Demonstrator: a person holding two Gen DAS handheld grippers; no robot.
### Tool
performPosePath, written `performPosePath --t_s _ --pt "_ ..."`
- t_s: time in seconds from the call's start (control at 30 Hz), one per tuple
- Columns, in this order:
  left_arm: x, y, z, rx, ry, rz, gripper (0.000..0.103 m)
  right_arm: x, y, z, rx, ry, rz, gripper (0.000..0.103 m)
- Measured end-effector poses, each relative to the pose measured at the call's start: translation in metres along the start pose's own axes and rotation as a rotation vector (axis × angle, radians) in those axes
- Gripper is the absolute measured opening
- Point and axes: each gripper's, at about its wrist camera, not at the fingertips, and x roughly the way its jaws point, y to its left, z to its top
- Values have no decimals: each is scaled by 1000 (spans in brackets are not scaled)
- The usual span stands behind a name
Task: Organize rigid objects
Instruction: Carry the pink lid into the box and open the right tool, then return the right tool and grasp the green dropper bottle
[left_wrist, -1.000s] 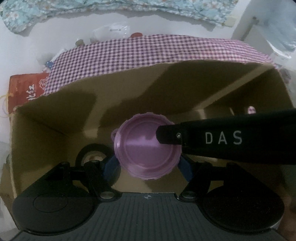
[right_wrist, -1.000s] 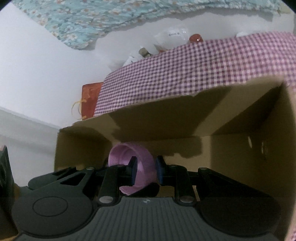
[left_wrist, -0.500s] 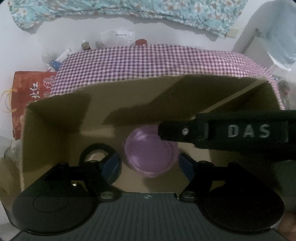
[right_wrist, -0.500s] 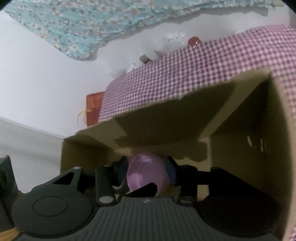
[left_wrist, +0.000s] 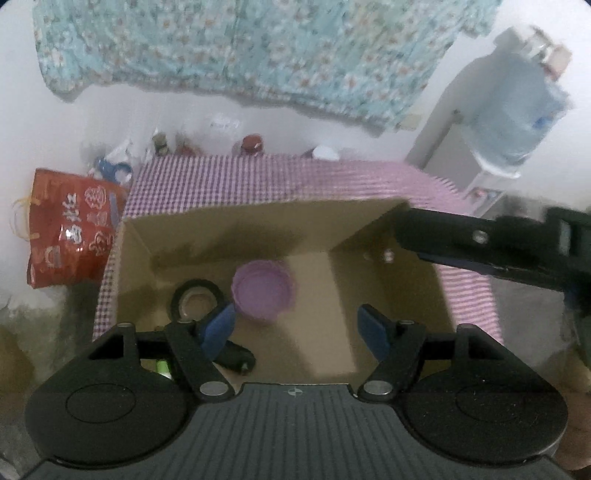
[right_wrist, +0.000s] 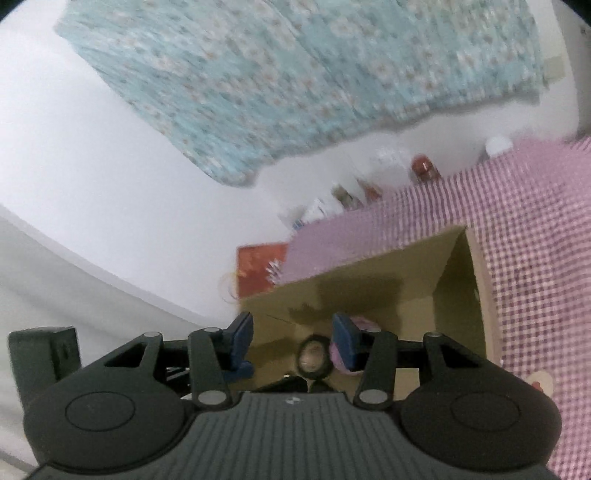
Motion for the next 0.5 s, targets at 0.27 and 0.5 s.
performPosePath --t_s 0.27,0.5 --pt "-76 0 -46 31 -136 -47 77 -86 41 -51 -105 -147 -18 62" --pt "-97 2 -114 58 -211 -37 78 -122 42 -142 -110 -257 -171 62"
